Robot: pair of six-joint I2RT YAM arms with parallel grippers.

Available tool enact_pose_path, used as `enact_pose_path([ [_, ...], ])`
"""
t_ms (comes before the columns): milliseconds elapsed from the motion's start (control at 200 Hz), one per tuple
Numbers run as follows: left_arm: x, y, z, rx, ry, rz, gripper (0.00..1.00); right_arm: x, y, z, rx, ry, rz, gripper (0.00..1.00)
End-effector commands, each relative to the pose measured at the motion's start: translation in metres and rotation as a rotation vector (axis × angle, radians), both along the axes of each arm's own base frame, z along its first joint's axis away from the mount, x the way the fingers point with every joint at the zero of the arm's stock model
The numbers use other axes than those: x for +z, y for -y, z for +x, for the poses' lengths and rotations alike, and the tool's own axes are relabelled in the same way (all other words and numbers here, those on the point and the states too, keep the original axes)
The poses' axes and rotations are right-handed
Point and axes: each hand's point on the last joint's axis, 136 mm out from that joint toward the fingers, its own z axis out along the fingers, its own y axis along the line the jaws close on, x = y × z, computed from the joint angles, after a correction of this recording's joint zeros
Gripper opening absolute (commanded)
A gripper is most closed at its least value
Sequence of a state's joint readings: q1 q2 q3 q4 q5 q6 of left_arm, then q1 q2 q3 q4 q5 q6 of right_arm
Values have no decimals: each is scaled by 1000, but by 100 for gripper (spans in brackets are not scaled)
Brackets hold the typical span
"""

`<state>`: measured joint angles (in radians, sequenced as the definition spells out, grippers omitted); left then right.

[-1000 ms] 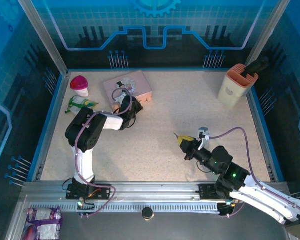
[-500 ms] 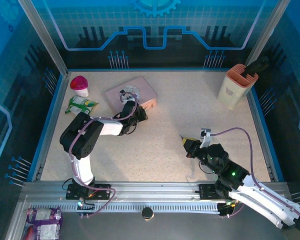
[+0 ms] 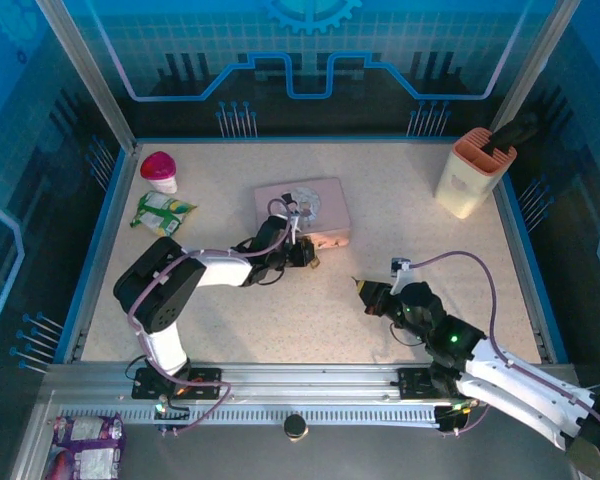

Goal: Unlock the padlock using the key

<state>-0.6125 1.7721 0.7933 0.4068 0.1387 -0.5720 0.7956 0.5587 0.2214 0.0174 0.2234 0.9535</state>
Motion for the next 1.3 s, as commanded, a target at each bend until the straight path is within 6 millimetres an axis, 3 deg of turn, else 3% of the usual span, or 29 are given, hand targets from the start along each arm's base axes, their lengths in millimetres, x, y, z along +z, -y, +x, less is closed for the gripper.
enact_pose_path([
  [0,32,12,-16,-122,73,-64,0,3,-4,2,-12,-8,61,0],
  [205,29,-7,-29,-93,106,-20,18,-3,-4,-1,-18,-26,40,0],
  [370,28,-24,-34,-35,149,-14,34,7,-4,-3,-20,-19,79,0],
  [580,31,-48,-45,59,193,-32,42,12,-3,-6,-18,-11,68,0],
  [665,17,-60,-55,173,118,30,41,11,-5,-7,-20,-19,84,0],
  [775,17,-50,-75,219,132,12,47,13,-12,-8,-13,-9,111,0],
  [871,16,-43,-80,262,143,-10,51,15,-16,-9,-14,8,88,0],
  [1081,-7,-35,-74,327,58,16,54,21,-34,-13,31,20,127,0],
  [1296,-10,-11,-59,305,62,-7,56,22,-39,-17,38,39,122,0],
])
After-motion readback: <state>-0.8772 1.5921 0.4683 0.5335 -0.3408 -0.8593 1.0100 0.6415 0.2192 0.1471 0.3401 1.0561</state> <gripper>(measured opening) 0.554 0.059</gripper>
